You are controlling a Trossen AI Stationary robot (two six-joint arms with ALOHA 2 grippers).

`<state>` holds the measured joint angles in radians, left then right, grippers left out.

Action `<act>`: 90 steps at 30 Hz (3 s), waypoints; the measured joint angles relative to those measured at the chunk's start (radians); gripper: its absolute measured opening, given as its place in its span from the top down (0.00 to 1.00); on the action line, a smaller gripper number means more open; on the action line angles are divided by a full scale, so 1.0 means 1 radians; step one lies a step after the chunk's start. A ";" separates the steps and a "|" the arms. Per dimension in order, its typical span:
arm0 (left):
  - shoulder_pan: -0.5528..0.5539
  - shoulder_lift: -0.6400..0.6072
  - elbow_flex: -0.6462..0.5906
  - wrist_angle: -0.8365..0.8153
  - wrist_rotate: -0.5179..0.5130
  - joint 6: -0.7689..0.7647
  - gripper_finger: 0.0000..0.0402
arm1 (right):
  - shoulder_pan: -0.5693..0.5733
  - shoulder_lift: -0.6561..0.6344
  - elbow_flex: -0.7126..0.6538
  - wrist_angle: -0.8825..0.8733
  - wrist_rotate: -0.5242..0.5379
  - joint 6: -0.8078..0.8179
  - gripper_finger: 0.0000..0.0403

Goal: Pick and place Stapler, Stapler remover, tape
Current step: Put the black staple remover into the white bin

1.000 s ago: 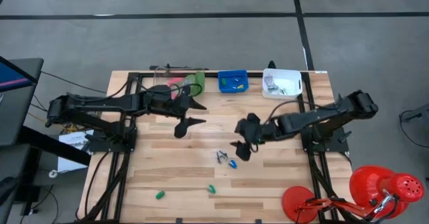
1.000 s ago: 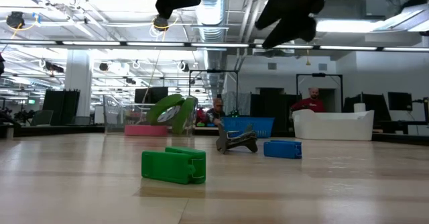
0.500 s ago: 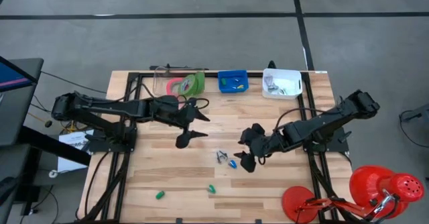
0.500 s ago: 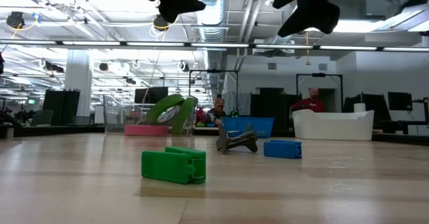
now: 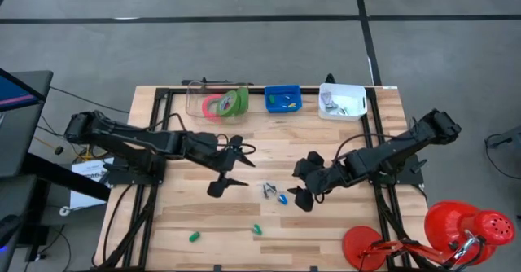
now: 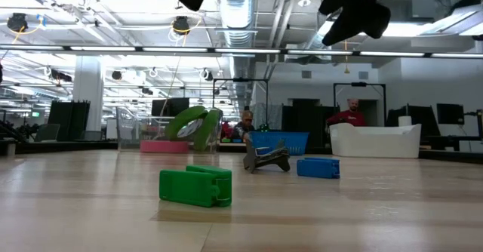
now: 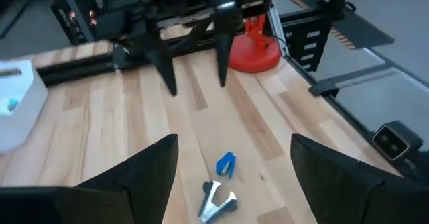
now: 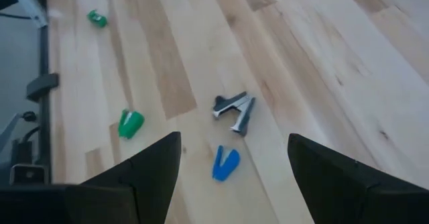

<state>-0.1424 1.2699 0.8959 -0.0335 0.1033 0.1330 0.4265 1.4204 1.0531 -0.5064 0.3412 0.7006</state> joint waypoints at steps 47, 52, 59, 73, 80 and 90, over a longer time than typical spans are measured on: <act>0.173 -0.427 0.000 -0.403 -0.073 -0.112 0.31 | -0.251 0.303 0.000 0.280 -0.288 0.138 0.34; 0.191 -0.426 0.000 -0.403 -0.073 -0.112 0.31 | -0.295 0.303 0.000 0.265 -0.396 0.182 0.34; 0.214 -0.426 0.000 -0.402 -0.073 -0.115 0.31 | -0.318 0.303 0.000 0.193 -0.458 0.217 0.34; 0.214 -0.424 0.000 -0.390 -0.073 -0.124 0.31 | -0.243 0.446 0.037 0.271 -0.471 0.210 0.34; 0.214 -0.421 0.000 -0.393 -0.073 -0.136 0.31 | -0.238 0.444 0.043 0.256 -0.436 0.198 0.42; 0.214 -0.418 0.000 -0.392 -0.074 -0.141 0.31 | -0.261 0.450 0.043 0.252 -0.441 0.186 0.59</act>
<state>0.0715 0.8516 0.8955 -0.4251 0.0297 -0.0076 0.1658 1.8707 1.0958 -0.2548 -0.0998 0.8867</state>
